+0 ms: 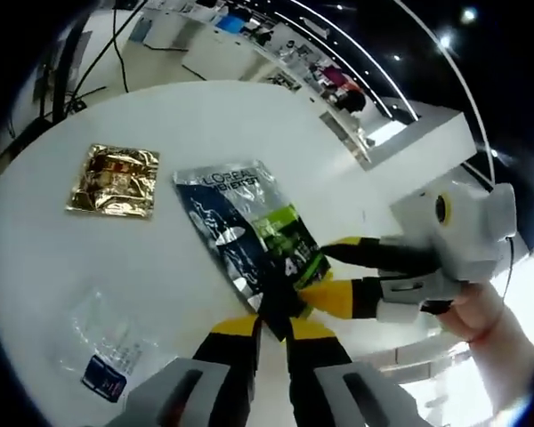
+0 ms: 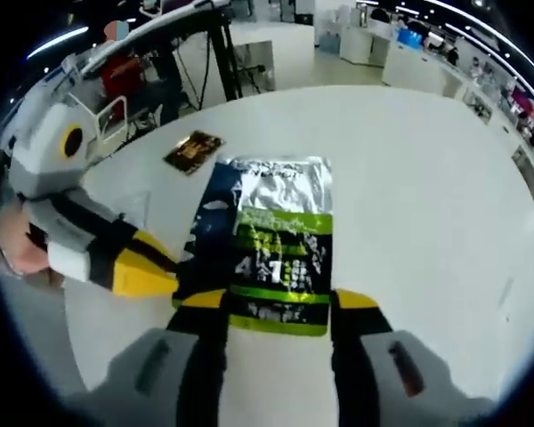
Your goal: Arrange the skincare products in the storage area until every visible bottle or jar stands upright without overlapping.
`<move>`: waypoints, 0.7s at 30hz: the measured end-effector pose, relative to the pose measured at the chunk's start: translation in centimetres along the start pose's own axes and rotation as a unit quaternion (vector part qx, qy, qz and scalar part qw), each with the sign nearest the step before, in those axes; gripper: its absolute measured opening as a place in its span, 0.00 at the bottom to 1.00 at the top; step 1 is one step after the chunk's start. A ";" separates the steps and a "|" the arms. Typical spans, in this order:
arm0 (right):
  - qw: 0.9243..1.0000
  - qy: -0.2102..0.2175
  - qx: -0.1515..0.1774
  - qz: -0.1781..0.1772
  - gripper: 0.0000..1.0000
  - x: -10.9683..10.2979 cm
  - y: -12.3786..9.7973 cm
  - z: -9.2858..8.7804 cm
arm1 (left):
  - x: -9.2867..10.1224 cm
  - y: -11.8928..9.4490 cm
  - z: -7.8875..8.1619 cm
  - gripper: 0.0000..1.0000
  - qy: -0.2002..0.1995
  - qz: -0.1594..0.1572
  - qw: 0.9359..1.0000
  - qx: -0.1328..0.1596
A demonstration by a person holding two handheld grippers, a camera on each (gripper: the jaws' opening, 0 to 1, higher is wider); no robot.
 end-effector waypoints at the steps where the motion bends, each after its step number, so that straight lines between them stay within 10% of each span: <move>1: 1.000 0.003 0.001 0.000 0.45 -0.1 -0.1 -0.1 | -0.1 -0.1 -0.1 0.08 0.000 0.002 1.000 -0.004; 14: 0.996 0.074 -0.019 0.038 0.31 -2.5 -1.3 -2.2 | -0.9 -2.1 -1.4 0.04 0.093 0.047 0.992 -0.073; 21: 0.995 0.081 -0.059 0.021 0.05 -3.6 -2.0 -3.9 | -0.6 -2.6 -3.0 0.03 0.115 0.054 0.988 -0.086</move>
Point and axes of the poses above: the point that each gripper's makers call its tool centre point, and the gripper's own axes: y roughly forward along the fingers, x roughly to its right, z roughly out of its top, the point moved 6 cm from there along -y, roughly backward along the fingers, and after that the axes turned 3 degrees about -x, right-handed, at the moved point
